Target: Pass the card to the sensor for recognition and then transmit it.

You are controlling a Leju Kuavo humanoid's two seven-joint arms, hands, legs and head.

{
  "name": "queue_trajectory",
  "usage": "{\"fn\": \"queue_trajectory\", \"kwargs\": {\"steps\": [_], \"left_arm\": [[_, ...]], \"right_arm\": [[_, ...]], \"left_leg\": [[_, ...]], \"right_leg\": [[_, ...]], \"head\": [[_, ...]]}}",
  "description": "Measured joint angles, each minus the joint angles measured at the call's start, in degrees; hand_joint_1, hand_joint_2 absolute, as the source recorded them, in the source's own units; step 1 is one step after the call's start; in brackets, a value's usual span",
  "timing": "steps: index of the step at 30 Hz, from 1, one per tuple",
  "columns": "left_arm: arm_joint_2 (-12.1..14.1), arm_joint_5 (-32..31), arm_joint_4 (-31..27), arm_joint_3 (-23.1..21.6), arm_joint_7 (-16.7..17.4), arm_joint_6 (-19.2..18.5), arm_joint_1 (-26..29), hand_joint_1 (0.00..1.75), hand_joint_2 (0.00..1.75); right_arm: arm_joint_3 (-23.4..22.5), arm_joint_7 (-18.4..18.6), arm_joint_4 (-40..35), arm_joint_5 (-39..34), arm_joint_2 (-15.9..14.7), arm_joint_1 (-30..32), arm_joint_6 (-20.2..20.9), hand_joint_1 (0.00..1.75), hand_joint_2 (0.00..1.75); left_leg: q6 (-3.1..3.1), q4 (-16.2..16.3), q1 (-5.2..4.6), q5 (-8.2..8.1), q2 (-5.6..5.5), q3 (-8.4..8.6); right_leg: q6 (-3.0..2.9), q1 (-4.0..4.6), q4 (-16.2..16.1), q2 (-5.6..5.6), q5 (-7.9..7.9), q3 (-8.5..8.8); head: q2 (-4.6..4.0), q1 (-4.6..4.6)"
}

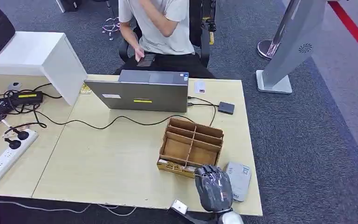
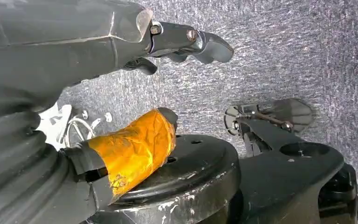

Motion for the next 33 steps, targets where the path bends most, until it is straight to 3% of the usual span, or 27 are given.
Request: {"fn": "queue_trajectory", "kwargs": {"steps": [9, 14, 18, 24, 29, 33], "left_arm": [[-0.02, -0.7, 0.0, 0.0, -2.25, 1.61, -0.01, 0.0, 1.75], [0.24, -2.28, 0.0, -0.02, -1.51, 1.79, 0.0, 0.0, 1.75], [0.57, -3.83, 0.0, -0.39, -1.22, 1.55, -0.09, 0.0, 1.75], [0.94, -5.26, 0.0, -1.22, -1.22, 0.59, -0.08, 0.0, 1.75], [1.4, -6.84, 0.0, -2.62, -1.64, -0.74, -0.11, 0.0, 1.75], [1.7, -7.21, 0.0, -3.63, -1.68, -1.2, -0.13, 0.0, 1.75]], "right_arm": [[-0.5, -1.05, 0.39, -2.81, 0.37, -0.24, 0.04, 1.75, 1.75], [-3.52, -1.36, -2.34, -3.6, 2.23, -1.83, 3.92, 1.75, 1.75], [-8.0, -0.5, -5.1, -0.59, 5.12, -7.78, 8.61, 1.75, 1.75], [-12.32, 1.35, -6.54, 1.42, 7.54, -13.15, 9.24, 1.75, 1.75], [-17.14, 5.95, -5.77, 3.37, 8.85, -24.84, 16.14, 1.75, 1.75], [-19.8, 7.04, -4.37, 4.61, 9.9, -31.32, 18.43, 1.75, 1.75]], "left_leg": [[0.0, 0.0, 0.0, 0.0, 0.0, 0.0], [0.0, 0.0, 0.0, 0.01, 0.1, -0.01], [-0.05, 0.0, 0.01, 0.06, 0.14, 0.08], [-0.04, 0.01, 0.0, 0.07, 0.14, 0.07], [-0.04, 0.02, 0.0, 0.08, 0.15, 0.09], [-0.04, 0.03, 0.01, 0.08, 0.14, 0.1]], "right_leg": [[0.0, 0.0, 0.0, -0.01, 0.0, 0.0], [-0.02, 0.0, 0.04, 0.08, 0.03, 0.0], [-0.04, 0.0, 0.05, 0.1, 0.05, 0.02], [-0.05, 0.0, 0.08, 0.11, 0.06, 0.05], [-0.07, 0.0, 0.08, 0.14, 0.09, 0.05], [-0.08, 0.0, 0.09, 0.12, 0.09, 0.05]], "head": [[0.0, 0.0], [-0.02, 0.0], [-0.02, 0.0], [0.0, 0.0], [-0.02, 0.02], [-0.02, 0.0]]}}
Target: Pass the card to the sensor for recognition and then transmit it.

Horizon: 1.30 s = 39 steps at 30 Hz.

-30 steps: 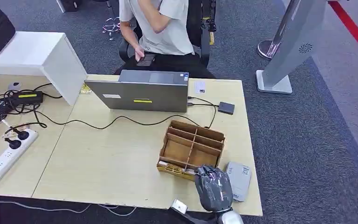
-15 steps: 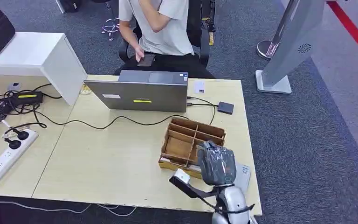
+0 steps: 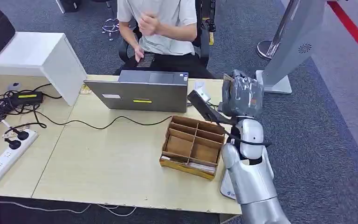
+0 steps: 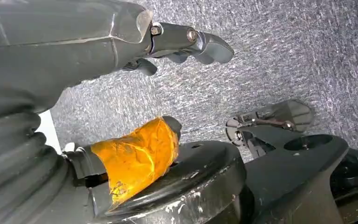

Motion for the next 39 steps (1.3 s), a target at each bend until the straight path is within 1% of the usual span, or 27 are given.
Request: {"fn": "queue_trajectory", "kwargs": {"steps": [4, 11, 15, 18, 21, 22, 28, 33, 39], "left_arm": [[0.11, 0.0, 0.0, -0.39, 0.0, -0.04, -0.02, 0.0, 1.75], [0.28, -0.15, 0.0, -0.85, -0.13, -0.09, -0.02, 0.0, 1.75], [0.39, -0.35, 0.0, -1.22, -0.15, -0.31, -0.03, 0.0, 1.75], [0.48, -0.57, 0.0, -1.38, -0.26, -0.61, -0.13, 0.0, 1.75], [0.48, -0.46, 0.0, -1.38, -0.72, -0.63, -0.12, 0.0, 1.75], [0.46, -0.31, 0.0, -1.38, -0.79, -0.66, -0.14, 0.0, 1.75], [0.46, 0.04, 0.0, -1.38, -1.16, -1.03, -0.17, 0.0, 1.75], [0.48, 0.11, 0.0, -1.38, -0.48, -1.09, -0.18, 0.0, 1.75], [0.5, 0.26, 0.0, -1.38, -0.57, -0.41, -0.13, 0.0, 1.75]], "right_arm": [[-1.03, 0.0, 0.76, 0.46, 0.68, -1.62, 0.17, 1.75, 1.75], [-1.9, 0.44, 1.48, 1.46, 1.22, -2.55, 0.22, 1.75, 1.75], [-2.16, 2.19, 2.78, 4.11, 1.68, -4.85, 1.82, 1.75, 1.75], [-2.49, 4.64, 6.49, 5.49, 2.27, -7.97, 3.3, 1.75, 1.75], [-3.08, 5.4, 9.22, 5.42, 2.69, -9.27, 2.97, 1.75, 1.75], [-3.28, 5.35, 9.99, 5.35, 2.82, -9.34, 2.88, 0.0, 1.75], [-3.52, 5.09, 13.31, 5.4, 3.28, -9.41, 1.83, 0.0, 1.75], [-4.68, 5.25, 14.58, 5.42, 3.21, -9.54, 1.44, 0.0, 1.75], [-7.8, 6.03, 15.65, 5.44, 1.16, -9.55, 0.48, 0.0, 1.75]], "left_leg": [[0.0, -0.01, 0.0, -0.01, -0.01, -0.02], [-0.01, -0.01, 0.0, -0.04, -0.01, -0.04], [-0.01, -0.02, 0.0, -0.03, 0.0, -0.04], [-0.01, -0.01, 0.01, -0.02, -0.01, -0.02], [-0.01, -0.01, 0.01, -0.02, -0.01, -0.02], [-0.01, -0.01, 0.0, -0.02, -0.01, -0.02], [-0.01, -0.01, 0.0, -0.04, -0.02, -0.04], [-0.01, -0.01, 0.0, -0.03, -0.02, -0.03], [-0.01, 0.03, -0.01, -0.03, -0.03, -0.01]], "right_leg": [[-0.02, 0.0, 0.0, 0.0, -0.02, -0.01], [0.0, 0.0, 0.0, 0.0, -0.04, -0.03], [-0.01, 0.0, 0.0, 0.01, -0.03, -0.03], [-0.02, 0.01, 0.0, -0.01, -0.02, -0.03], [-0.02, 0.01, 0.02, 0.0, -0.02, -0.03], [-0.02, 0.01, 0.02, 0.0, -0.02, -0.03], [-0.02, 0.01, 0.01, 0.0, -0.04, -0.05], [-0.01, 0.0, 0.01, -0.01, -0.04, -0.05], [-0.02, 0.0, 0.0, -0.02, -0.02, -0.04]], "head": [[0.02, 0.0], [0.0, 0.0], [0.0, 0.0], [0.0, 0.0], [0.0, 0.0], [0.0, 0.02], [0.0, 0.02], [0.0, 0.02], [0.02, 0.0]]}}
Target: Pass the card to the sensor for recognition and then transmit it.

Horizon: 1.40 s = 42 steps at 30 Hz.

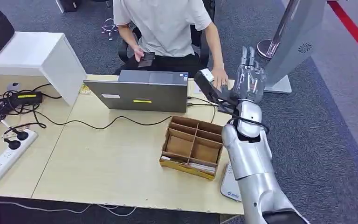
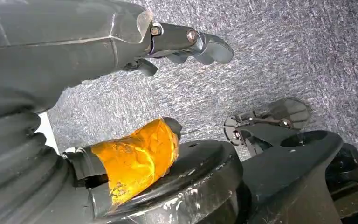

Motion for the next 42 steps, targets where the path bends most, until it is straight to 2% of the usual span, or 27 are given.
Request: {"fn": "queue_trajectory", "kwargs": {"steps": [5, 16, 19, 21, 26, 29, 32, 35, 38, 42], "left_arm": [[0.04, 0.17, 0.0, 0.02, -0.09, 0.15, 0.21, 0.0, 1.75], [0.04, 0.2, 0.0, 0.02, -0.09, 0.15, 0.09, 0.0, 1.75], [0.04, 0.89, 0.0, 0.06, -0.18, 0.33, 0.11, 0.0, 1.75], [0.02, 1.42, 0.0, 0.2, -0.18, 0.35, 0.12, 0.0, 1.75], [0.0, 3.46, 0.0, 1.38, -0.09, 0.59, 0.39, 0.0, 1.75], [-0.15, 4.81, 0.0, 2.49, 0.39, 1.2, 0.46, 0.0, 1.75], [-0.42, 5.71, 0.0, 3.63, 0.65, 1.88, 0.56, 0.0, 1.75], [-0.85, 6.12, 0.0, 4.52, 0.65, 2.6, 0.49, 0.0, 1.75], [-1.2, 6.19, 0.0, 4.96, 0.65, 3.21, 0.4, 0.0, 1.75], [-1.86, 6.19, 0.0, 5.49, 0.87, 3.8, 0.33, 0.0, 1.75]], "right_arm": [[-3.46, -0.06, 1.05, 0.04, -3.52, 0.02, -1.09, 0.0, 1.75], [-5.42, -0.1, 2.38, 0.06, -5.23, 0.02, -1.25, 0.0, 1.75], [-6.25, 3.11, 2.69, 0.02, -7.06, 0.23, -1.62, 0.0, 1.75], [-8.42, 3.57, 3.33, -0.33, -9.21, 1.05, -2.69, 0.0, 1.75], [-19.23, 2.32, 8.86, -1.42, -16.67, 5.94, -8.79, 0.0, 1.75], [-27.49, 1.9, 14.0, -2.56, -21.15, 11.04, -12.49, 0.0, 1.75], [-35.33, 1.51, 18.56, -2.53, -23.74, 16.84, -13.75, 0.0, 1.75], [-42.28, 1.67, 23.47, -2.03, -24.57, 22.72, -13.97, 0.0, 1.75], [-47.07, 1.71, 27.88, -2.25, -24.44, 27.6, -13.84, 0.0, 1.75], [-51.81, 2.56, 32.88, -1.09, -22.45, 32.65, -13.09, 0.0, 1.75]], "left_leg": [[0.01, 0.01, -0.01, -0.01, -0.1, -0.04], [0.0, -0.02, 0.03, -0.01, -0.01, 0.0], [0.0, 0.01, 0.02, -0.01, -0.09, 0.0], [0.01, 0.01, 0.01, -0.01, -0.28, -0.01], [0.16, 0.1, -0.01, -0.11, -0.66, -0.01], [0.36, 0.14, -0.01, -0.24, -0.84, -0.02], [0.51, 0.14, -0.02, -0.35, -0.84, -0.02], [0.55, 0.11, -0.02, -0.45, -0.82, -0.01], [0.55, 0.05, 0.0, -0.46, -0.79, 0.01], [0.49, -0.03, 0.0, -0.5, -0.69, 0.09]], "right_leg": [[0.0, 0.0, -0.01, -0.06, 0.0, 0.02], [-0.01, 0.02, 0.0, 0.01, -0.01, -0.03], [0.0, 0.01, -0.02, -0.07, -0.01, -0.04], [0.01, 0.01, -0.06, -0.26, -0.02, 0.03], [0.11, -0.01, -0.27, -0.57, -0.08, 0.24], [0.28, -0.01, -0.34, -0.77, -0.19, 0.4], [0.38, -0.01, -0.37, -0.79, -0.27, 0.42], [0.43, 0.0, -0.37, -0.79, -0.38, 0.43], [0.38, 0.02, -0.37, -0.77, -0.45, 0.43], [0.33, 0.02, -0.34, -0.69, -0.5, 0.45]], "head": [[0.0, 0.02], [-0.02, 0.0], [-0.02, -0.02], [-0.02, -0.02], [0.0, 0.0], [0.0, 0.04], [-0.02, 0.0], [-0.02, 0.0], [-0.02, 0.0], [-0.02, -0.02]]}}
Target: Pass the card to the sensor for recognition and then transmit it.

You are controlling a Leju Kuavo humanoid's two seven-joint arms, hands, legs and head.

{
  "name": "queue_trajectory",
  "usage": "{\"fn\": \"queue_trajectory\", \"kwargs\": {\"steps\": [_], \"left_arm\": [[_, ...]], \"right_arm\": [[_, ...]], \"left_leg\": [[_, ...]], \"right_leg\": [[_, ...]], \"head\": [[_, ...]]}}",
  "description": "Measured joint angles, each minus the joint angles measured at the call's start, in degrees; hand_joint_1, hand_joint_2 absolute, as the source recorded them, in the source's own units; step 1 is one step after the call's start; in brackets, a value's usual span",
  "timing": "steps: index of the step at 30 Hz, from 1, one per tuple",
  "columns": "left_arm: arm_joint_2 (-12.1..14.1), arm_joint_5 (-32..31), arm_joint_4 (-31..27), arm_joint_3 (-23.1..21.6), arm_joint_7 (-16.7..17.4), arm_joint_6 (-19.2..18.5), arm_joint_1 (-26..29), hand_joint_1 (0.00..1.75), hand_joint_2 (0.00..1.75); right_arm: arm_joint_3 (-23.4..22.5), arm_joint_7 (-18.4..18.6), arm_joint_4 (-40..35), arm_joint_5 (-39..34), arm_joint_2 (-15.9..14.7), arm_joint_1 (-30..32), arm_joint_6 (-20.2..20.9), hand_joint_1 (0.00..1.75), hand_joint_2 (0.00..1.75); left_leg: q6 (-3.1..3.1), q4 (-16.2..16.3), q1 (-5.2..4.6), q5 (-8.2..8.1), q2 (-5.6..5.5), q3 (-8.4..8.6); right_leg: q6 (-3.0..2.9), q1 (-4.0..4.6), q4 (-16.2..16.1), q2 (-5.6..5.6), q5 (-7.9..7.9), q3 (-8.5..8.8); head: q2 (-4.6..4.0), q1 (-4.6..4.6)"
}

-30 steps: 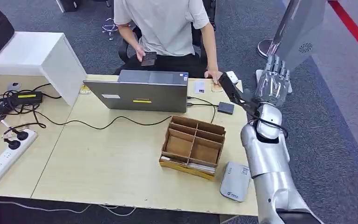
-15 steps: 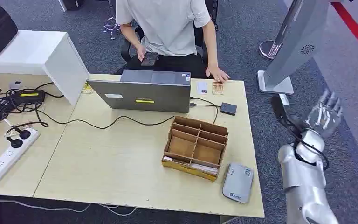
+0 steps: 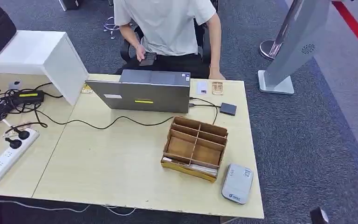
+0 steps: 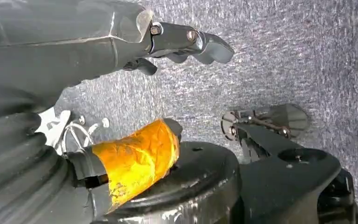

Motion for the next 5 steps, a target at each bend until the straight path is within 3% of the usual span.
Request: {"fn": "queue_trajectory", "kwargs": {"steps": [5], "left_arm": [[-0.61, -0.04, 0.0, 0.09, 0.33, 0.29, -0.2, 0.0, 1.75]], "right_arm": [[-2.73, 3.45, 4.58, 1.16, 4.52, 2.83, 3.65, 0.0, 1.75]], "left_leg": [[-0.01, -0.01, 0.0, 0.0, 0.2, 0.1]], "right_leg": [[-0.01, 0.0, 0.06, 0.23, 0.0, 0.0]], "head": [[0.0, 0.02]]}}
